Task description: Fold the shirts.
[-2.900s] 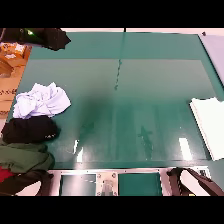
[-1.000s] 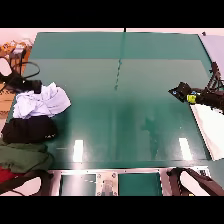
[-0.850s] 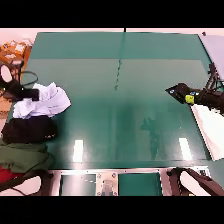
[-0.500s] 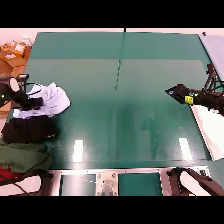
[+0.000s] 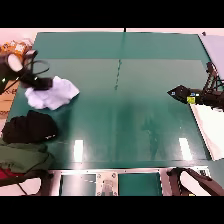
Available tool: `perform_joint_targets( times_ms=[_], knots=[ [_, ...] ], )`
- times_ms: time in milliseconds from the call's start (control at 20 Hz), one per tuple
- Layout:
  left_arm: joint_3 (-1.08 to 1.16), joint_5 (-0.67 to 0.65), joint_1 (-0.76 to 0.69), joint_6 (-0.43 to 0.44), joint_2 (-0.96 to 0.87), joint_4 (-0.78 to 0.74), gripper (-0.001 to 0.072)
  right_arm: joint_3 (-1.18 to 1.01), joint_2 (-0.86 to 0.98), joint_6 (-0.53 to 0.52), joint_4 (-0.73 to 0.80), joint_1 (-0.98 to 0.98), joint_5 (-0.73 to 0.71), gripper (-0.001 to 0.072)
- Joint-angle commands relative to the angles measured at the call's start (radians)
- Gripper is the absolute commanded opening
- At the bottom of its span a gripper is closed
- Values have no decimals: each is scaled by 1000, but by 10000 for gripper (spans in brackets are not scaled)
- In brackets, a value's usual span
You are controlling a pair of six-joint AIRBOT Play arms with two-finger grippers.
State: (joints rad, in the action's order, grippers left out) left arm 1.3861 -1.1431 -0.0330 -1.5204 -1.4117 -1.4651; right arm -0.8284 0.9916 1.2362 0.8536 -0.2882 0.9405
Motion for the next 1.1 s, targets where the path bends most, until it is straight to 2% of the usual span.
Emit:
perform_joint_targets(
  times_ms=[0,200,350,400,450,500,600,750,850,950,1050],
  knots=[
    [173,-41,-239,11,-1,87,21,-50,0,1,31,-1,34,282],
    [212,71,-501,10,-16,180,21,-72,1,1,30,0,51,288],
    [212,84,-599,10,-91,235,24,-72,1,2,30,0,71,290],
    [212,83,-612,10,-117,269,261,-71,1,2,31,0,77,302],
    [213,78,-615,7,-140,295,657,-71,1,5,31,0,84,378],
    [213,62,-606,0,-147,292,720,-71,1,5,32,-1,89,409],
    [219,-29,-550,3,-147,289,720,-72,6,21,58,-2,90,409],
    [214,-247,-421,3,-147,283,720,-72,62,47,72,-26,107,408],
    [164,-316,-376,3,-147,285,720,-72,122,47,71,-40,108,407],
    [69,-251,-380,14,-147,322,720,-72,193,46,72,-40,108,406],
    [-51,-72,-406,32,-151,412,720,-72,267,46,72,-40,108,406]
  ],
)
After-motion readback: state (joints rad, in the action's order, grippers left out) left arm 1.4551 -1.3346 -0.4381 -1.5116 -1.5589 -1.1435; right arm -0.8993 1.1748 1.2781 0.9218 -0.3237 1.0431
